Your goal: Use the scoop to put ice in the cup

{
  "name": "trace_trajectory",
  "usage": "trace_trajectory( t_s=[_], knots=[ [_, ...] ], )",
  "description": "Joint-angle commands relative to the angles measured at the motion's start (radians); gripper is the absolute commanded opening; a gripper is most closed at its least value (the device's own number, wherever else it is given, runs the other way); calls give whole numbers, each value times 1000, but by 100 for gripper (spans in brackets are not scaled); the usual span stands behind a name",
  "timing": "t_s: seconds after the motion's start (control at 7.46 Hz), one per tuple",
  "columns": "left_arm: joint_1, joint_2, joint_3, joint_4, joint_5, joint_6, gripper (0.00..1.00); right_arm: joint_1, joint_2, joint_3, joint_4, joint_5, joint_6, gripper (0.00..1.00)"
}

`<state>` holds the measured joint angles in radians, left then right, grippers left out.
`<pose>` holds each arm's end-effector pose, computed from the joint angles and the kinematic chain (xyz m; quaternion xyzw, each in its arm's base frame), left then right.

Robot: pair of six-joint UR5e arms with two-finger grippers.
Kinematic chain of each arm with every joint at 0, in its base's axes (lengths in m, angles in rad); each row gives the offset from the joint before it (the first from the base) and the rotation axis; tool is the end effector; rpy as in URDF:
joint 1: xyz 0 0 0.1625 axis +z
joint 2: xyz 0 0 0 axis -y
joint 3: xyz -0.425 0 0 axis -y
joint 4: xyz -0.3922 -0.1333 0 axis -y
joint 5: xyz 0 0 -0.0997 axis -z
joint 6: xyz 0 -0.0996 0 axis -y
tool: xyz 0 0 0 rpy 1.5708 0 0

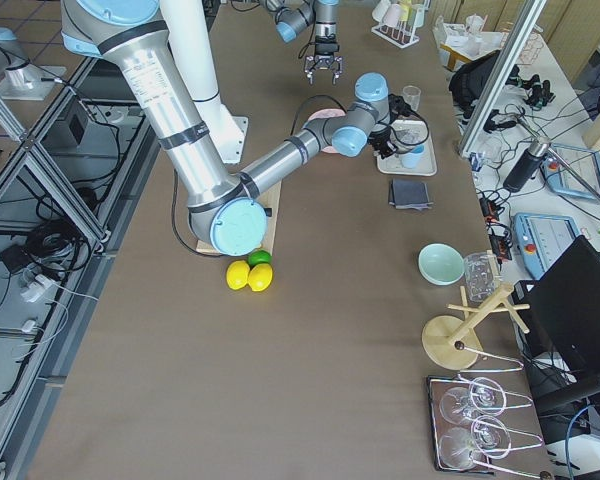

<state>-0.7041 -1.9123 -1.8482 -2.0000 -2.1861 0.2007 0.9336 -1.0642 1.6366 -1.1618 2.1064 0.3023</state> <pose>0.3945 -0.4346 0.2896 0.3650 0.4037 0.5502 0.6333 -0.3279 -0.5816 0.2864 0.2996 -0.4138 -0.2647 0.8179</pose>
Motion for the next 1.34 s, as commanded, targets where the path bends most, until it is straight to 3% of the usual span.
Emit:
trace_trajectory(
  t_s=[0.0, 0.27, 0.4, 0.67, 1.07, 1.21],
  knots=[
    [-64, 45, -78, 174, 3, -6, 99, 2, 91, -73, -145, 6, -95, 0],
    [-98, 48, -77, 179, -6, -132, 99, -1, 105, -98, -176, 50, -138, 0],
    [-141, 73, -72, 179, -64, -262, 99, -1, 134, -100, -249, 64, -178, 0],
    [-227, 119, -45, 178, -75, -406, 99, 1, 194, -100, -400, 64, -250, 0],
    [-551, 234, -20, 181, -86, -432, 99, 24, 240, -95, -562, 63, -345, 0],
    [-649, 286, -40, 182, -143, -432, 99, 36, 257, -96, -620, 58, -379, 0]
  ],
)
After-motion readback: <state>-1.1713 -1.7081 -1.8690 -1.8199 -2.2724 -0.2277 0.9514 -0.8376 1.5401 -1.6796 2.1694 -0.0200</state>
